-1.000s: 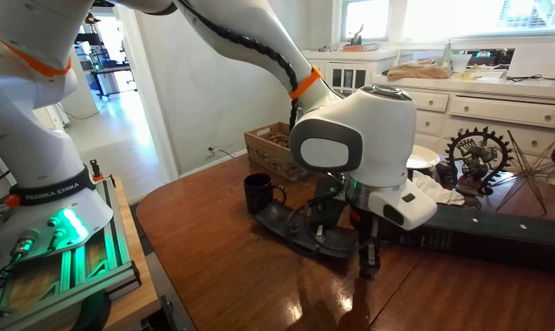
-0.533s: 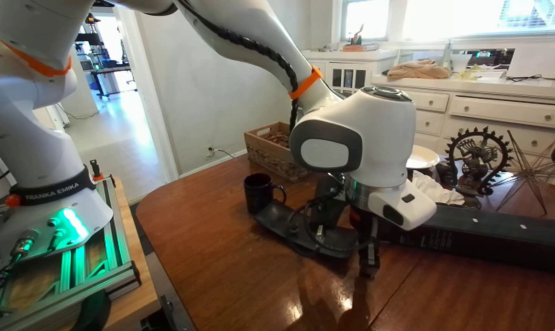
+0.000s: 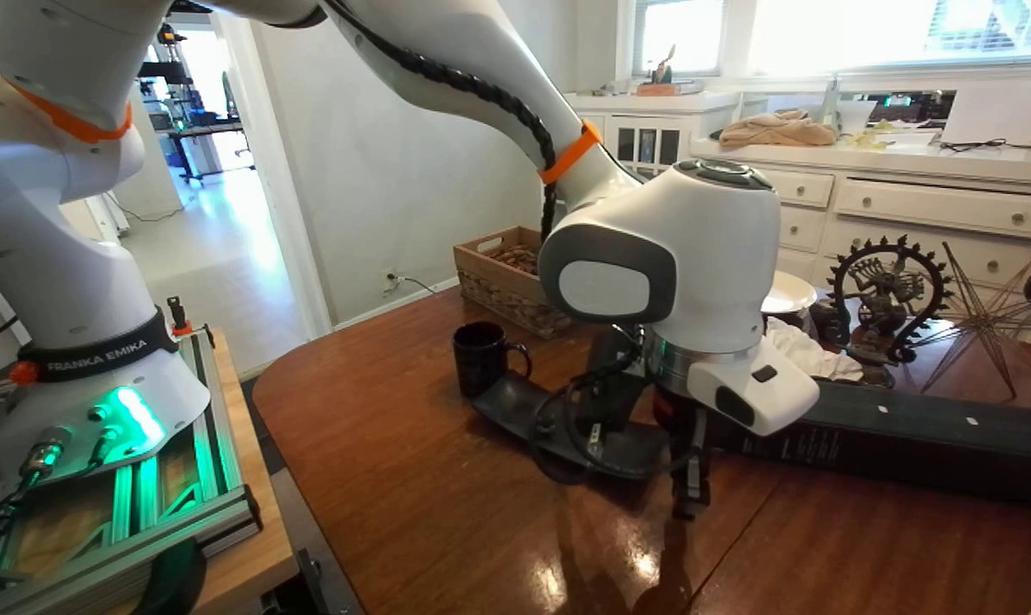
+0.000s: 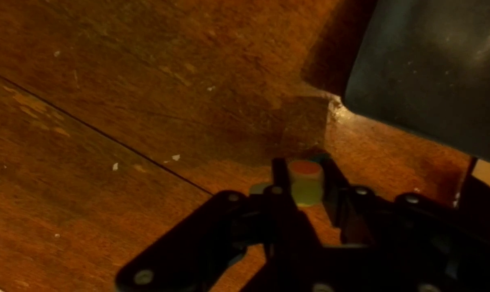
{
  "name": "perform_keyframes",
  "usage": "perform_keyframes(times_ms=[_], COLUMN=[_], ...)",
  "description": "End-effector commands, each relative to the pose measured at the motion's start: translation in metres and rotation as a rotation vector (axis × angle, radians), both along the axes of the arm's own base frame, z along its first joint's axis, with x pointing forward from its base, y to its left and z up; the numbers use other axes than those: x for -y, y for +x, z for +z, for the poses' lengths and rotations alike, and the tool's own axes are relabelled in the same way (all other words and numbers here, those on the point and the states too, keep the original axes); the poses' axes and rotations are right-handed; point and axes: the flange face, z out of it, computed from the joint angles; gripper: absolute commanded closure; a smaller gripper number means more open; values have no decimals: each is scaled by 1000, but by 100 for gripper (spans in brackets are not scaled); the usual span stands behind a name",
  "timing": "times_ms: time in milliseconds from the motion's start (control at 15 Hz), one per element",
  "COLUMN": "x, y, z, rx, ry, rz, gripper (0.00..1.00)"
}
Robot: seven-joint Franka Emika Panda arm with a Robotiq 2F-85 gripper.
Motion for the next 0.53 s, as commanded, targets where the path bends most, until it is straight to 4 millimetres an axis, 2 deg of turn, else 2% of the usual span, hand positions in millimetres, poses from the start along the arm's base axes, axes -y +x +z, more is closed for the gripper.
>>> perform_keyframes(times_ms=[0,467], x=[6,10], y=[-1,-9], z=[-2,-5], rx=[16,23], ry=[19,24], rz=[-6,-13], gripper=[94,94])
